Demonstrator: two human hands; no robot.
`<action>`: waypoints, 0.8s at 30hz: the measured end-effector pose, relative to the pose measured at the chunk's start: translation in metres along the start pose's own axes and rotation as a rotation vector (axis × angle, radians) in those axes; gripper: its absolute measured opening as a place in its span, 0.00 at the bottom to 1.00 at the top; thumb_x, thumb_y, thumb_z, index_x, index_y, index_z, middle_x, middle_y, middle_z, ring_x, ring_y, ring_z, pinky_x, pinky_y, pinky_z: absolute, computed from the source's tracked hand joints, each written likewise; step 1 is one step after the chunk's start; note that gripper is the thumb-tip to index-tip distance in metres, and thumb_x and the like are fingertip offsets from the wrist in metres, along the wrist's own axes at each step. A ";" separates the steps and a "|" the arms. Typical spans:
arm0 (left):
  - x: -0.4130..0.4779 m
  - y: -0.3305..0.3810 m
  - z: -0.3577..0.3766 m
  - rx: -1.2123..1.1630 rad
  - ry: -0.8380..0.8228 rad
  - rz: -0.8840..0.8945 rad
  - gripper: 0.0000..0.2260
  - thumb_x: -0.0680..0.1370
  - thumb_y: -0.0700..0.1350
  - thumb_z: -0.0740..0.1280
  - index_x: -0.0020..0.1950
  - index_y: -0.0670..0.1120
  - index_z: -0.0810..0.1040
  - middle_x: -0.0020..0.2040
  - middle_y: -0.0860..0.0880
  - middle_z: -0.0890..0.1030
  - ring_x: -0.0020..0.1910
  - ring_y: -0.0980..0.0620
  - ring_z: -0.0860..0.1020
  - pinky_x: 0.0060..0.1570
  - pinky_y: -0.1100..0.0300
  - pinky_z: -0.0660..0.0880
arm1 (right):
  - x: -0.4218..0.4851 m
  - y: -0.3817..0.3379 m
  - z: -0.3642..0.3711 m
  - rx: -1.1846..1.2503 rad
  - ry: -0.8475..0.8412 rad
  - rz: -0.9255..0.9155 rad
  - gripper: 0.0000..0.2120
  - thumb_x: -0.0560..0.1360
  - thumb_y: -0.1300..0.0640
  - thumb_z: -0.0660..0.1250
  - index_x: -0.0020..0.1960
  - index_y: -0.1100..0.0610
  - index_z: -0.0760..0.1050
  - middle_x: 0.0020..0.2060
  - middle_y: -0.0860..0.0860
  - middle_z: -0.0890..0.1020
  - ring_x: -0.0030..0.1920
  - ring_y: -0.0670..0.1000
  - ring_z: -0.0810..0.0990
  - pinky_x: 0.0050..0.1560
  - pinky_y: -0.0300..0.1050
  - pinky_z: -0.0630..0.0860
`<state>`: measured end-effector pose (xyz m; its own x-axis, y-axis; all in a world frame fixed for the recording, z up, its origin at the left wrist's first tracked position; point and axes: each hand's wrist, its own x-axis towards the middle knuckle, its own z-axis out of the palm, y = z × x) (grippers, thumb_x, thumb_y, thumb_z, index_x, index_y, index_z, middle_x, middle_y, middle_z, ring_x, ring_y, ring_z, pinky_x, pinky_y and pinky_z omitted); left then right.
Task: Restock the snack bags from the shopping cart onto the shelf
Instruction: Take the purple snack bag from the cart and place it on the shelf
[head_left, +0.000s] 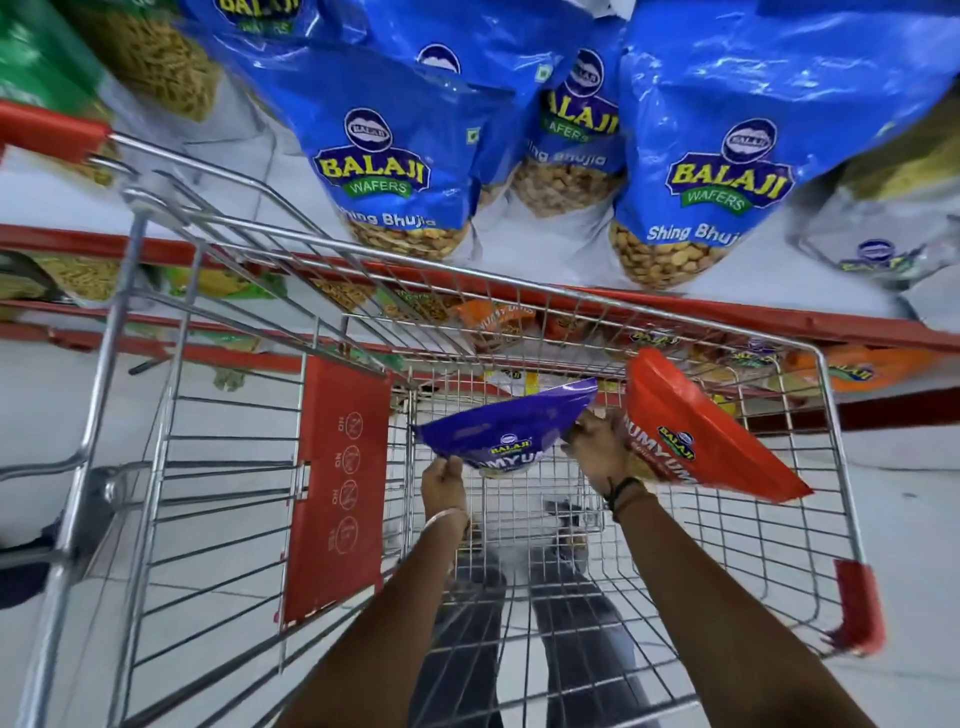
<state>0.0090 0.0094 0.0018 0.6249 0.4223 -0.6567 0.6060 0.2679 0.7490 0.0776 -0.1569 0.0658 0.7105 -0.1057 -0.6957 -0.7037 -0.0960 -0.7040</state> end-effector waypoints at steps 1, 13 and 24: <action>0.001 0.007 -0.002 -0.046 -0.010 -0.032 0.24 0.57 0.69 0.69 0.31 0.47 0.76 0.25 0.55 0.75 0.30 0.58 0.72 0.35 0.61 0.69 | -0.008 0.001 0.000 0.143 -0.008 0.076 0.09 0.72 0.65 0.59 0.51 0.66 0.73 0.47 0.60 0.80 0.46 0.50 0.82 0.48 0.40 0.79; -0.110 0.158 -0.008 -0.257 -0.066 0.155 0.10 0.75 0.39 0.63 0.34 0.48 0.74 0.33 0.47 0.75 0.33 0.50 0.72 0.33 0.57 0.70 | -0.130 -0.079 -0.023 0.487 -0.091 -0.256 0.07 0.71 0.60 0.66 0.34 0.54 0.77 0.29 0.46 0.83 0.32 0.47 0.80 0.30 0.42 0.79; -0.225 0.360 0.020 -0.332 -0.391 0.655 0.12 0.77 0.43 0.60 0.33 0.48 0.75 0.32 0.52 0.78 0.34 0.54 0.73 0.32 0.59 0.77 | -0.252 -0.261 -0.093 0.504 -0.113 -0.889 0.08 0.65 0.52 0.69 0.38 0.56 0.75 0.30 0.45 0.82 0.33 0.44 0.79 0.35 0.46 0.81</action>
<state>0.0970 -0.0064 0.4175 0.9637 0.2665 -0.0165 -0.0779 0.3398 0.9373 0.0815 -0.1971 0.4388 0.9880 -0.1026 0.1151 0.1433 0.3352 -0.9312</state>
